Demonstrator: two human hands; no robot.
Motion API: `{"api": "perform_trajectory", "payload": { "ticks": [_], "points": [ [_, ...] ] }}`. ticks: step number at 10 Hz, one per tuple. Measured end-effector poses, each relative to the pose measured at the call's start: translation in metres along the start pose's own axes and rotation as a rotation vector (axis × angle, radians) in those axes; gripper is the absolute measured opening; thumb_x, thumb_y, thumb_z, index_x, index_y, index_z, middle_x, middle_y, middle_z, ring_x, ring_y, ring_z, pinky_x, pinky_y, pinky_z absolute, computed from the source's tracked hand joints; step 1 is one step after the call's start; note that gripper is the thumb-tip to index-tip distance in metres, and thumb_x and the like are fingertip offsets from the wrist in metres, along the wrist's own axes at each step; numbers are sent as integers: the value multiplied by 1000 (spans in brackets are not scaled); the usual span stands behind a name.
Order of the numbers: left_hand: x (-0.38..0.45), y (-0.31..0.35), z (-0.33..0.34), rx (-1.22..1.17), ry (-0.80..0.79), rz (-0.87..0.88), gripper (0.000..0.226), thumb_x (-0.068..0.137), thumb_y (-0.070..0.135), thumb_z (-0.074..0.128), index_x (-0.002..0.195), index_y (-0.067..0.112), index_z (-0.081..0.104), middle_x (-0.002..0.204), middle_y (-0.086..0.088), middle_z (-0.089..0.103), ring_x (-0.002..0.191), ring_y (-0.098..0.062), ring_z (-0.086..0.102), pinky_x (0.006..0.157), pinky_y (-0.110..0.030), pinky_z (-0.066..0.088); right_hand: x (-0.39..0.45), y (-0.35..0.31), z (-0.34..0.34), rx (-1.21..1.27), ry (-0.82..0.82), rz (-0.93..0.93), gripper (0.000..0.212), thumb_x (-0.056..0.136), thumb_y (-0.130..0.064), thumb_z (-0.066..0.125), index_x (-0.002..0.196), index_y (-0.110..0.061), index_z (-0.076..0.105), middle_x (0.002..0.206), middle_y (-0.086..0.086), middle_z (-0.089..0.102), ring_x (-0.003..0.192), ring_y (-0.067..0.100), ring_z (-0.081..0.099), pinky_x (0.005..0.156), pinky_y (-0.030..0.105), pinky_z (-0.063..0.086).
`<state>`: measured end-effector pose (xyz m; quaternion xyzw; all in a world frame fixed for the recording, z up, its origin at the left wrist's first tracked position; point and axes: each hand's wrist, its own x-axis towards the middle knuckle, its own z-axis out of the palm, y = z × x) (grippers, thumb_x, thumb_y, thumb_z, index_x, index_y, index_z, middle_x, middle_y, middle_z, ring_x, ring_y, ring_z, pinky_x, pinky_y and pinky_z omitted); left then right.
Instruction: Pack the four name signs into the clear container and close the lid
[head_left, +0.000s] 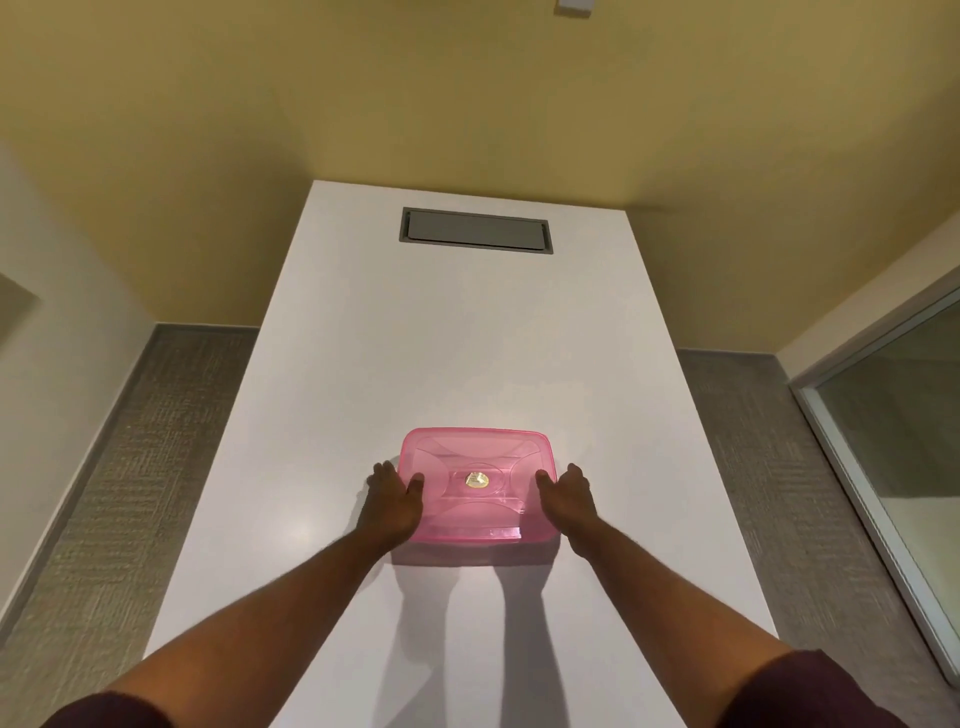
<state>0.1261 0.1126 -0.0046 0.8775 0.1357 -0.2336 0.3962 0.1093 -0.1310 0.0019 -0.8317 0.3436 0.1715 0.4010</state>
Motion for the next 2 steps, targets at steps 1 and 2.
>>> {"api": "perform_trajectory", "payload": {
  "ticks": [1,2],
  "points": [
    [-1,5,-15,238,18,133,70,103,39,41,152,-4,15,163,-22,16,150,-36,16,120,-48,23,-5,-10,-14,-185,33,-131,65,96,-39,59,143,0,38,147,20,44,134,38,48,109,46,42],
    [0,19,-32,381,76,282,72,102,44,39,153,-2,16,163,-21,15,150,-35,18,119,-45,23,-11,-26,-27,-373,28,-287,72,99,-44,56,150,1,30,158,21,33,149,35,28,119,43,29]
  ]
}}
